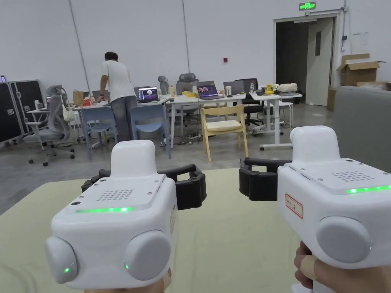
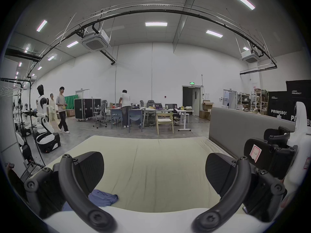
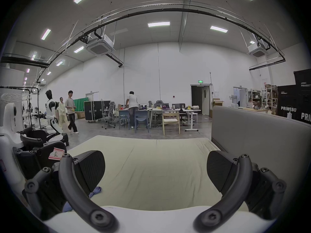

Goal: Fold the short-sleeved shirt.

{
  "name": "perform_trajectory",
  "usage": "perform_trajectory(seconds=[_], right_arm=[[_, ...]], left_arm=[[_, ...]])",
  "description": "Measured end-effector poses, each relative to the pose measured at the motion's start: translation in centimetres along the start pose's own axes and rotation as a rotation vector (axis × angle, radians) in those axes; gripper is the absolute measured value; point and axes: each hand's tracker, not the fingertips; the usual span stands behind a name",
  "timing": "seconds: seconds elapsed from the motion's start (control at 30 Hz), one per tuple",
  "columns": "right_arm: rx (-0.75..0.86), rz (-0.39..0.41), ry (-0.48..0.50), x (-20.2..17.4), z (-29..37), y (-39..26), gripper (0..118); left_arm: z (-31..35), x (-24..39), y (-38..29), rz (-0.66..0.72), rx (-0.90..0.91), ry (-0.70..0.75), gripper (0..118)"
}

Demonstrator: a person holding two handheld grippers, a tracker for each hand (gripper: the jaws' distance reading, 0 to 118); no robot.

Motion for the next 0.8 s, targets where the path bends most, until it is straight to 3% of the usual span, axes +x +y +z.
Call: perform_trajectory(seconds=[0.8], right_arm=[[0.015,0.004,-0.004,0.29,0.09,0.04,118]], left_arm=[[-0.02,0.02,0.20,0.001,0.007,-0.004,118]])
